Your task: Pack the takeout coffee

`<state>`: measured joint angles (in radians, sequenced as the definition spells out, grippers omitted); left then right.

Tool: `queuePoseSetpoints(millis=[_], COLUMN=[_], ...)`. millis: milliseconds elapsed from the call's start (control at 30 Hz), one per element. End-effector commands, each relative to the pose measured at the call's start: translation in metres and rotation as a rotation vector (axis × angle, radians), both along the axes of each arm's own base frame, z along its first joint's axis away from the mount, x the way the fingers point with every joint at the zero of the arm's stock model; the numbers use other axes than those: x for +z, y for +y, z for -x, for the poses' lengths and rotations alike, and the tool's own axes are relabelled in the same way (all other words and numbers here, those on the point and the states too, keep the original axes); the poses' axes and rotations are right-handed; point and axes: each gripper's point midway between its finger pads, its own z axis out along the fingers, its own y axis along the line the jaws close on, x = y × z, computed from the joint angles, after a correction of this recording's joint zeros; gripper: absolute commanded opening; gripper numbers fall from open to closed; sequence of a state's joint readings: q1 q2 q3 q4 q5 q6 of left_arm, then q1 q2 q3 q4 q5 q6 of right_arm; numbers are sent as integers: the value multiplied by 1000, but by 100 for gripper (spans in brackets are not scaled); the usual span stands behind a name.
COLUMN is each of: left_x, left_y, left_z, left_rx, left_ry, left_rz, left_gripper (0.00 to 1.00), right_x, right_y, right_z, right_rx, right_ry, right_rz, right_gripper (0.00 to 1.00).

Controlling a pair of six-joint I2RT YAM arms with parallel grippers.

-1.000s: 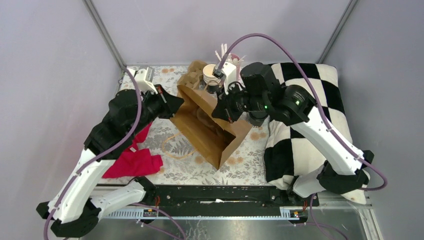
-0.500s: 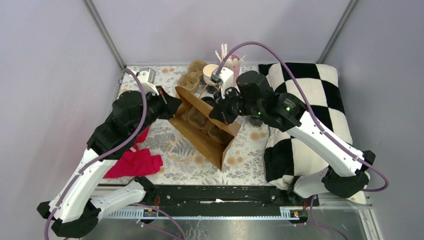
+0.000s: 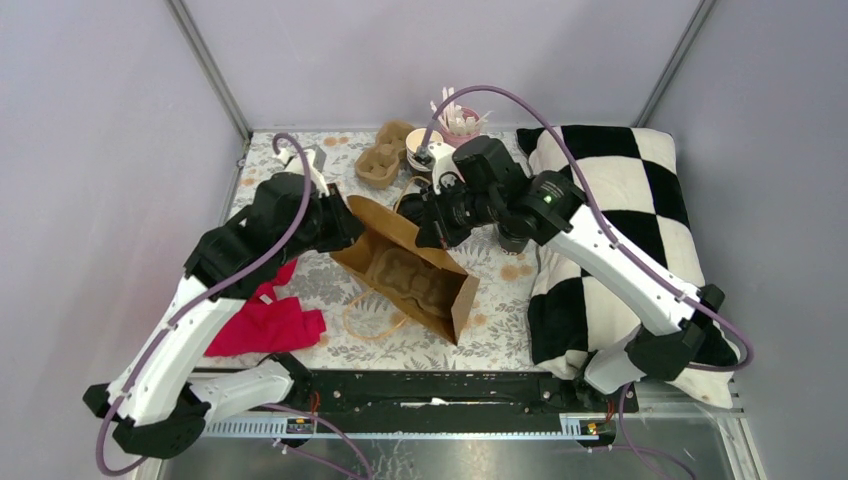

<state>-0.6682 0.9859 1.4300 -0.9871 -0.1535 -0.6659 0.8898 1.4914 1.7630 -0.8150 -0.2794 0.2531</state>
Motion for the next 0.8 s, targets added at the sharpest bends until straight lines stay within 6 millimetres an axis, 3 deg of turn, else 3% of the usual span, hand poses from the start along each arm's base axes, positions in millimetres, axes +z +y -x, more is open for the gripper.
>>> queuePoseSetpoints(millis=[0,100,133,267,433,700,767], left_x=[2,-4,-5,-14,-25,-47,-50], left_y=[3,8,10,21,15,16,18], left_z=[4,-3,-5,-6,-8,-7,-8], left_rx=[6,-5,-9,25,-26,-63,-59], left_ry=[63,52,50,113,121,188,192], left_rz=[-41,-134,-167,-261,-285,-369,-382], left_gripper=[30,65,71,77,76,45,45], right_x=[5,-2,-4,-6,-6,-10,-10], right_y=[1,2,2,3,3,1,1], right_z=[8,11,11,10,12,7,5], right_rx=[-6,-6,-8,-14,-1,7,12], right_ry=[108,154,165,177,180,158,149], right_rz=[0,20,24,30,29,55,58], right_gripper=[0,0,0,0,0,0,0])
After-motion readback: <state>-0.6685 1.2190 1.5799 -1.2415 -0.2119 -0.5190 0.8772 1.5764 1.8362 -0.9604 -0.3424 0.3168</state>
